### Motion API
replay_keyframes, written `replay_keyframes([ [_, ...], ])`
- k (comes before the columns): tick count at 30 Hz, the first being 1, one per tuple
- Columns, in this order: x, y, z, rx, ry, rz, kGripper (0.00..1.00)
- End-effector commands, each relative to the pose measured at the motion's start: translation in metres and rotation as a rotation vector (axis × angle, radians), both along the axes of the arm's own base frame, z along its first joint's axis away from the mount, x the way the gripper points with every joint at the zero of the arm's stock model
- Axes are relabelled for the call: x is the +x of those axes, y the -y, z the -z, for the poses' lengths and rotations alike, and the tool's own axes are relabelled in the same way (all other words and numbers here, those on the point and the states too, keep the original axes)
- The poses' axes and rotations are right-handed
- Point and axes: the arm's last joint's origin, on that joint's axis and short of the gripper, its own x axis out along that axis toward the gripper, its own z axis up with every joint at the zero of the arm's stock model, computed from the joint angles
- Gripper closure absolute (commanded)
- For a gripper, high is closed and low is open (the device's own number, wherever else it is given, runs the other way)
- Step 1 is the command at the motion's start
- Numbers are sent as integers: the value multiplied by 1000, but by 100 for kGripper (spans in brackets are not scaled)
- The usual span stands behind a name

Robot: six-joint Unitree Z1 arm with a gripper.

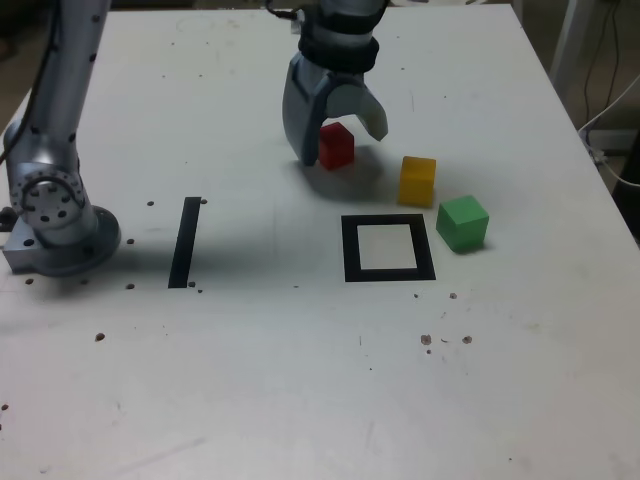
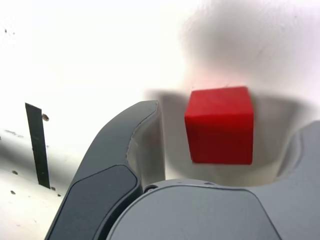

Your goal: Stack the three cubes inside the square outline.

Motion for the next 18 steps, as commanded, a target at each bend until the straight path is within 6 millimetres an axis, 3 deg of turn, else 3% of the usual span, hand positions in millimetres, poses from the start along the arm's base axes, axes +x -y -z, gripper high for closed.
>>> replay_keyframes([
  [1,1,-2,1,-4,-4,-3,41],
  [8,0,-3,2,-7,-10,-2,68],
  [18,-3,0,-1,-12,-14,4,79],
])
